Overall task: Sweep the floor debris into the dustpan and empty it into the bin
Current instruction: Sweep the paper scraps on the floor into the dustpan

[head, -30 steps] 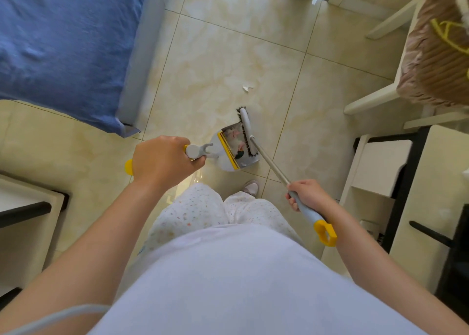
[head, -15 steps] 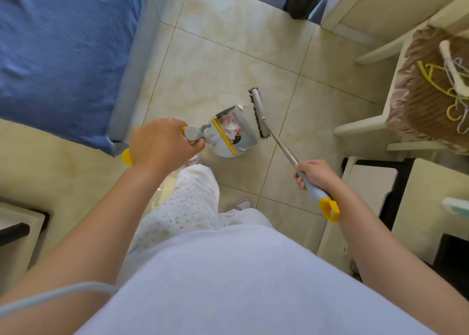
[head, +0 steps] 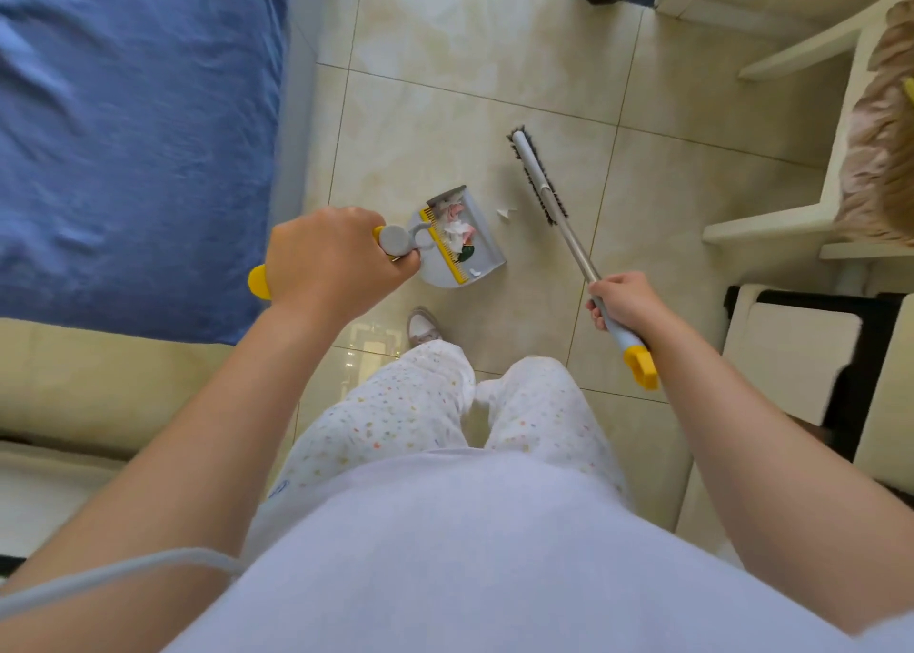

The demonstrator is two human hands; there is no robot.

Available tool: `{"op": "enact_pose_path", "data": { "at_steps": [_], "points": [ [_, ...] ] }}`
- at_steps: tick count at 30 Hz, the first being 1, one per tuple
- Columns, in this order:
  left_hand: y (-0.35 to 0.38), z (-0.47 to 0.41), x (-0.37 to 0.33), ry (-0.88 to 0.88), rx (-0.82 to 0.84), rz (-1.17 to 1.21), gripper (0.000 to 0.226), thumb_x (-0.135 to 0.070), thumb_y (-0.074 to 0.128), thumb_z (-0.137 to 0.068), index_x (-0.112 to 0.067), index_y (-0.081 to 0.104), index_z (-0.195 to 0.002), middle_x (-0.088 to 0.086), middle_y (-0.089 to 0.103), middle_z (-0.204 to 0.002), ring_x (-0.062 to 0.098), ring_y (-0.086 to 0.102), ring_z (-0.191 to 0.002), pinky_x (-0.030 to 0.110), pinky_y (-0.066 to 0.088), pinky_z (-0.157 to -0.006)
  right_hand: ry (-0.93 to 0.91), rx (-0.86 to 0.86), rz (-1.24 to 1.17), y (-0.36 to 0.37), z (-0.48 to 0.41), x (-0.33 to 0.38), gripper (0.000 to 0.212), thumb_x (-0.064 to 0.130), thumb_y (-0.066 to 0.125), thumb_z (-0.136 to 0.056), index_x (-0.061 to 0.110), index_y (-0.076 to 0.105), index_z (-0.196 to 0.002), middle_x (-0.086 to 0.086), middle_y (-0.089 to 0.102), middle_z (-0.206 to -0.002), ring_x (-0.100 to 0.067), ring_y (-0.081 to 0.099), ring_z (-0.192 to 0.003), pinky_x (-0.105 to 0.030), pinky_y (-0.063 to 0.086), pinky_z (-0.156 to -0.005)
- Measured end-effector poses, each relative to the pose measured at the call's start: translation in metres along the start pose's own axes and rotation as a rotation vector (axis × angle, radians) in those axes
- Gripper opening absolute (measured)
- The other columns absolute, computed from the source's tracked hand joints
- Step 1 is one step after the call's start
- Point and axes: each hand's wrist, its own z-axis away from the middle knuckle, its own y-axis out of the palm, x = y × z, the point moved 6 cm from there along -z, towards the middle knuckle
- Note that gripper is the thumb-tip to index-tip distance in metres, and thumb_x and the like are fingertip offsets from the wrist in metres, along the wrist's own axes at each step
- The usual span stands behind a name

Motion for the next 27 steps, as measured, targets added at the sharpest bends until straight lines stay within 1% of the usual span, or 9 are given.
{"op": "enact_pose_path", "data": {
  "at_steps": [4, 8, 11, 14, 16, 18, 22, 25, 27],
  "points": [
    [-0.003, -0.014, -0.006, 0.003, 0.023, -0.028, 0.048, -0.058, 0.056, -0.081, -0.015, 0.058, -0.061, -0.004, 0.042, -0.050, 0.024, 0.050, -0.052, 0.021, 0.030, -0.046, -0.019, 0.011, 0.025, 0.014, -0.009, 0.003, 0.013, 0.005, 0.045, -0.090, -0.001, 0.054, -0.082, -0.014, 0.050, -0.064, -0.021, 0.043, -0.049, -0.027, 0.042, -0.046],
    [-0.005, -0.026, -0.015, -0.010, 0.038, -0.049, 0.046, -0.057, 0.056, -0.080, -0.016, 0.056, -0.060, -0.002, 0.042, -0.051, 0.024, 0.049, -0.051, 0.022, 0.031, -0.048, -0.045, 0.058, 0.095, 0.030, -0.012, 0.007, 0.011, 0.007, 0.046, -0.091, 0.001, 0.051, -0.084, -0.015, 0.050, -0.067, -0.021, 0.043, -0.048, -0.025, 0.041, -0.045],
    [-0.006, -0.030, -0.018, -0.021, 0.035, -0.069, 0.047, -0.056, 0.057, -0.079, -0.016, 0.050, -0.056, -0.003, 0.038, -0.048, 0.024, 0.046, -0.048, 0.020, 0.027, -0.046, -0.033, 0.147, 0.107, 0.039, -0.008, 0.007, 0.014, 0.007, 0.045, -0.092, 0.000, 0.053, -0.085, -0.011, 0.050, -0.065, -0.020, 0.044, -0.051, -0.025, 0.042, -0.046],
    [-0.007, -0.030, -0.020, -0.019, 0.029, -0.078, 0.048, -0.056, 0.058, -0.079, -0.017, 0.047, -0.054, -0.005, 0.034, -0.046, 0.022, 0.042, -0.045, 0.019, 0.023, -0.045, 0.025, 0.242, -0.009, 0.030, -0.004, 0.009, 0.017, 0.005, 0.047, -0.092, 0.001, 0.056, -0.079, -0.012, 0.050, -0.066, -0.019, 0.044, -0.050, -0.020, 0.040, -0.039],
    [-0.007, -0.030, -0.020, -0.020, 0.026, -0.081, 0.049, -0.057, 0.058, -0.079, -0.016, 0.049, -0.054, -0.005, 0.034, -0.045, 0.022, 0.042, -0.044, 0.018, 0.023, -0.045, 0.088, 0.303, -0.150, 0.017, -0.002, 0.009, 0.021, 0.004, 0.047, -0.094, 0.001, 0.054, -0.075, -0.014, 0.049, -0.068, -0.016, 0.043, -0.044, -0.017, 0.036, -0.035],
    [-0.008, -0.029, -0.020, -0.020, 0.025, -0.078, 0.050, -0.057, 0.059, -0.079, -0.015, 0.050, -0.053, -0.005, 0.035, -0.044, 0.021, 0.042, -0.042, 0.018, 0.024, -0.044, 0.136, 0.341, -0.254, 0.005, 0.003, 0.006, 0.019, 0.004, 0.046, -0.094, 0.000, 0.052, -0.077, -0.014, 0.048, -0.068, -0.012, 0.042, -0.036, -0.016, 0.034, -0.034],
    [-0.007, -0.026, -0.022, -0.033, 0.024, -0.084, 0.050, -0.057, 0.059, -0.079, -0.016, 0.049, -0.052, -0.005, 0.035, -0.044, 0.020, 0.040, -0.041, 0.017, 0.025, -0.044, 0.083, 0.328, -0.194, -0.010, 0.013, 0.005, 0.011, 0.004, 0.046, -0.093, -0.002, 0.054, -0.086, -0.014, 0.048, -0.068, -0.013, 0.042, -0.042, -0.018, 0.035, -0.035],
    [-0.009, -0.024, -0.021, -0.040, 0.021, -0.093, 0.049, -0.055, 0.062, -0.079, -0.015, 0.050, -0.052, -0.005, 0.036, -0.043, 0.019, 0.038, -0.040, 0.016, 0.023, -0.044, 0.034, 0.283, -0.144, -0.015, 0.021, 0.008, 0.015, 0.002, 0.045, -0.092, 0.000, 0.053, -0.079, -0.013, 0.047, -0.066, -0.015, 0.040, -0.044, -0.019, 0.035, -0.036],
    [-0.010, -0.022, -0.018, -0.055, 0.026, -0.091, 0.049, -0.056, 0.061, -0.079, -0.015, 0.053, -0.054, -0.003, 0.041, -0.045, 0.020, 0.042, -0.042, 0.016, 0.024, -0.044, 0.035, 0.258, -0.141, -0.015, 0.024, 0.013, 0.017, 0.000, 0.045, -0.091, 0.001, 0.052, -0.075, -0.013, 0.047, -0.066, -0.016, 0.039, -0.044, -0.019, 0.035, -0.037]
  ]
}}
